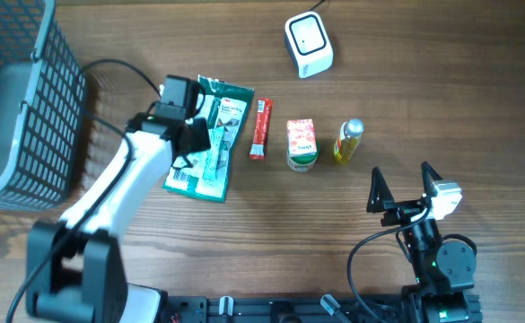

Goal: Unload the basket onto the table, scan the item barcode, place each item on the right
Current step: 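Release the green packets and retract the left gripper toward the basket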

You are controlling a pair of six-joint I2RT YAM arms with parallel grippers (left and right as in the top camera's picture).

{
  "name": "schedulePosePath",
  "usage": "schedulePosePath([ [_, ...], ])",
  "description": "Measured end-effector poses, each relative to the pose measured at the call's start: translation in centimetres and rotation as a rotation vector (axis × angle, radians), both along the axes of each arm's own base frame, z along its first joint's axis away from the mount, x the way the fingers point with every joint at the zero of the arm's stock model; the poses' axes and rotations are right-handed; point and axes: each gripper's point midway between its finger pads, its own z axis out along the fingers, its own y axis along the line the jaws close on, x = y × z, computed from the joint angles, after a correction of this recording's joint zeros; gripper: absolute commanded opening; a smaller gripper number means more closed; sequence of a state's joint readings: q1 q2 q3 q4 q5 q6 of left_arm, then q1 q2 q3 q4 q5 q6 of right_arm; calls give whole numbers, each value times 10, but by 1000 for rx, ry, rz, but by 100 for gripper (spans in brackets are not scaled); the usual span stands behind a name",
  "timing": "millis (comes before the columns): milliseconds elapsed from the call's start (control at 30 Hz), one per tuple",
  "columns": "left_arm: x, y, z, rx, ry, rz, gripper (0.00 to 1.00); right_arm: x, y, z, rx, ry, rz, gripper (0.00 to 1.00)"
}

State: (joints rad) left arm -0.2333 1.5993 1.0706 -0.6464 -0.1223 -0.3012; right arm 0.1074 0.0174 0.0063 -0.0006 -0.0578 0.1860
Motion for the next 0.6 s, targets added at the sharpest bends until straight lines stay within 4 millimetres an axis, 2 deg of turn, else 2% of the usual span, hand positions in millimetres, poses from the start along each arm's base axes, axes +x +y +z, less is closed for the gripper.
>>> schedulePosePath([
  [67, 1, -1, 21, -12, -45, -9, 7, 0, 0, 0, 0, 0, 0, 100],
  [133, -6, 0, 22, -14, -27, -3, 6, 0, 0, 0, 0, 0, 0, 100],
  [400, -39, 7, -22, -37, 108, 126, 5, 0, 0, 0, 0, 0, 0, 100],
  [600, -47, 8, -35, -34, 147, 154, 6, 0, 0, 0, 0, 0, 0, 100],
])
